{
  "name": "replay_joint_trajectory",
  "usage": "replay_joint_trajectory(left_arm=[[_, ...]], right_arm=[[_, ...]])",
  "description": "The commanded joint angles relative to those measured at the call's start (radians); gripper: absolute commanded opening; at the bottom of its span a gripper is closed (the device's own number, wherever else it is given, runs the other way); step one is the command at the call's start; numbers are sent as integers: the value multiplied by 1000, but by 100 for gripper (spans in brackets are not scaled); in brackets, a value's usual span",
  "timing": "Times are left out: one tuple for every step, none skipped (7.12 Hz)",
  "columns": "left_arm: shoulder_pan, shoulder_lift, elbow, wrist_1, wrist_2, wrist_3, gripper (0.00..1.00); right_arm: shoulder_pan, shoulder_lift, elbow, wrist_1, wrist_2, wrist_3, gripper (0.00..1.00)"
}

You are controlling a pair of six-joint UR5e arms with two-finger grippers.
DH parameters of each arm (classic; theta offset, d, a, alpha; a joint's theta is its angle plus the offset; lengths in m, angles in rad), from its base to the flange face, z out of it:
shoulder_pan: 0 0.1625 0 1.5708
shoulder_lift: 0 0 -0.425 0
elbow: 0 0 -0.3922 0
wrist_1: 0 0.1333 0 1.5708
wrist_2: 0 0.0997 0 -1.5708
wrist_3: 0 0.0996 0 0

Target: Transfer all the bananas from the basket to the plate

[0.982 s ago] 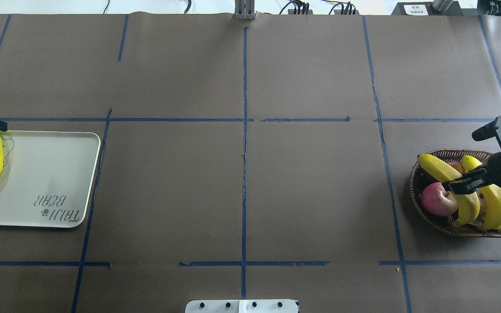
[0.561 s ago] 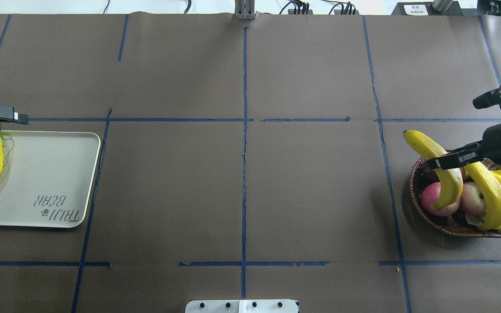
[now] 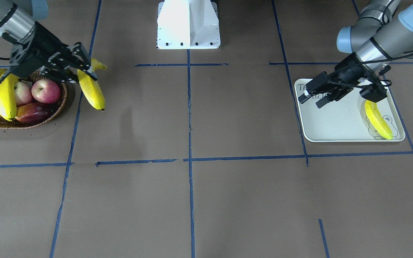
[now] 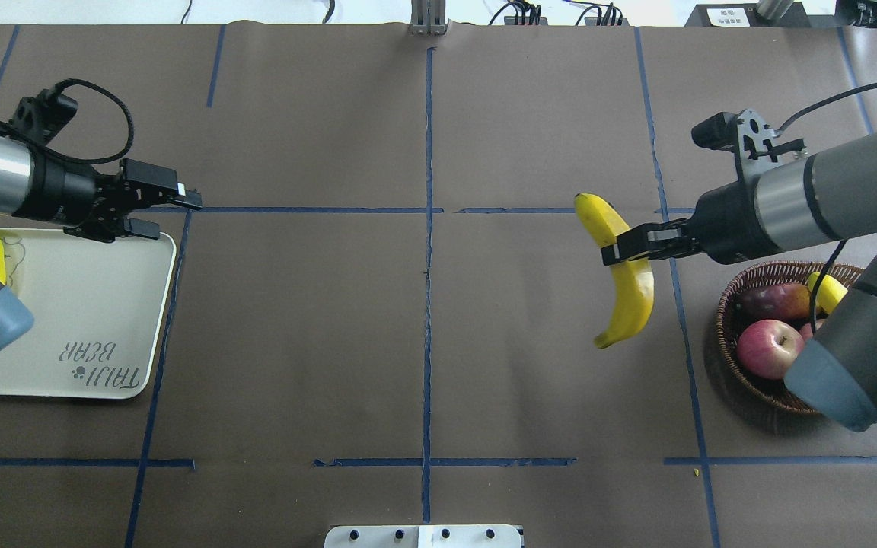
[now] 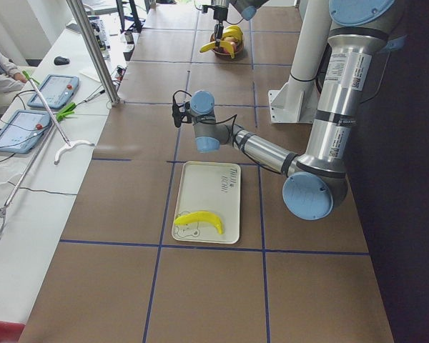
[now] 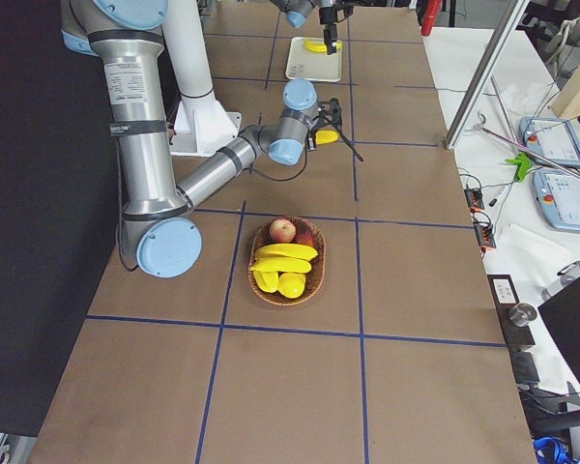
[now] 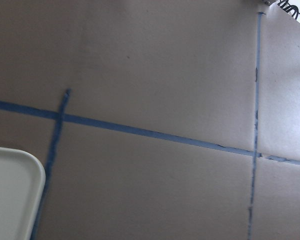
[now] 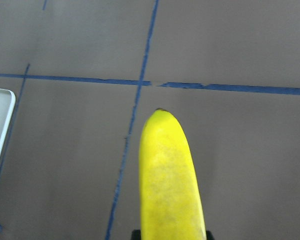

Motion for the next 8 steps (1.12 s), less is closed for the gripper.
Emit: replay_joint_trajectory(left_arm=[[24, -78, -1, 0, 2, -203, 100], [59, -119, 3, 3, 2, -254, 100], [111, -185, 20, 11, 7, -306, 100], [123, -210, 20, 11, 7, -336, 100], [133, -218, 17, 11, 7, -339, 100], [151, -230, 22, 13, 8, -339, 100], [151, -232, 17, 13, 8, -341, 100], [162, -235, 19, 13, 11, -344, 100]], right_arm=[[-185, 143, -14, 0, -212, 129, 1], [-251, 203, -49, -1, -287, 131, 2], [-293, 274, -98, -1, -347, 146, 2], [-316, 314, -129, -3, -370, 159, 2], [-319, 351, -162, -7, -381, 159, 2], [-319, 387, -199, -9, -381, 160, 2], [-321, 408, -221, -9, -383, 160, 2], [-321, 415, -224, -11, -390, 179, 2]])
